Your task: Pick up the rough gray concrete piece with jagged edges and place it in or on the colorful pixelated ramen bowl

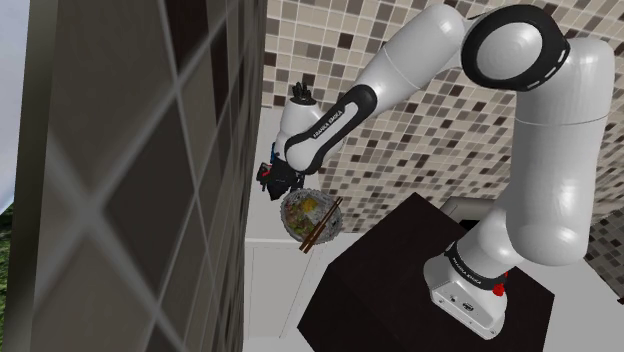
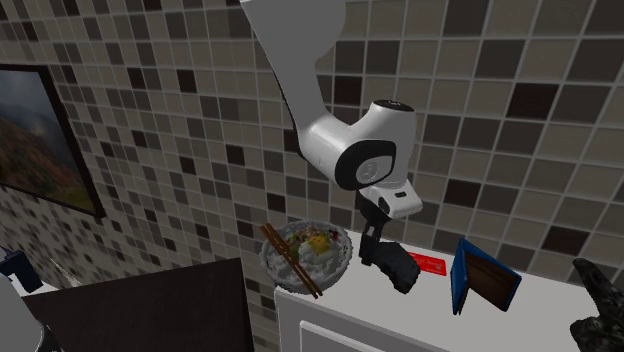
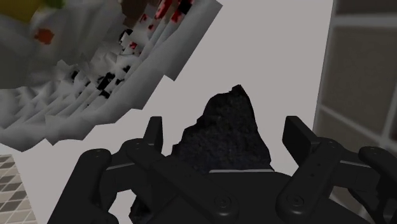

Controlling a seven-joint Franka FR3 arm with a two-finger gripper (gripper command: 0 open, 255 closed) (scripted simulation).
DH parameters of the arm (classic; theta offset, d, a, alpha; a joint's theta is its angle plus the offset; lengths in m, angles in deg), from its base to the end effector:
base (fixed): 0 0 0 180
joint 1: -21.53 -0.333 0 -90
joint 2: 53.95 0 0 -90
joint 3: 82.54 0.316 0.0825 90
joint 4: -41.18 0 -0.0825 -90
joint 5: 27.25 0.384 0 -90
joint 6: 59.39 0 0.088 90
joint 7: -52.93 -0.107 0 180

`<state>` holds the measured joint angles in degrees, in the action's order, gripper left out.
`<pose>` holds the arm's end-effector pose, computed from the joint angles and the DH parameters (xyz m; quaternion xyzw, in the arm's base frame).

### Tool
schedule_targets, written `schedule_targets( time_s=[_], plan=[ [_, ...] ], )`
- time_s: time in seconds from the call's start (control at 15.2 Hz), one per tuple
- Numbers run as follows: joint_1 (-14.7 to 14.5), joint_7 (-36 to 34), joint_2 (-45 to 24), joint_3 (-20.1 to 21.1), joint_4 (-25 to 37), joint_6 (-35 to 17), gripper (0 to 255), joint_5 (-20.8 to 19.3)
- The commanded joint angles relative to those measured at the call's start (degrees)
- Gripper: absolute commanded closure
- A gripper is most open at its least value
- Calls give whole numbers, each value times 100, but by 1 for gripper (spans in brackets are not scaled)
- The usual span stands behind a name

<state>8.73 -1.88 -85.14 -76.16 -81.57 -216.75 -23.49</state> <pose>0.5404 0.1866 0.1520 -0.9382 0.3422 0.0008 0.0521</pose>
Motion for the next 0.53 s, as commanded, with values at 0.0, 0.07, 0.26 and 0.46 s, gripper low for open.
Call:
schedule_targets(
  time_s=[0.0,0.07,0.26,0.46],
  plan=[
    [-2,0,-24,-2,7,-20,0,-1],
    [-2,0,-24,-2,7,-20,0,-1],
    [-2,0,-24,-2,7,-20,0,-1],
    [-2,0,-23,-2,7,-19,255,-1]
  ],
)
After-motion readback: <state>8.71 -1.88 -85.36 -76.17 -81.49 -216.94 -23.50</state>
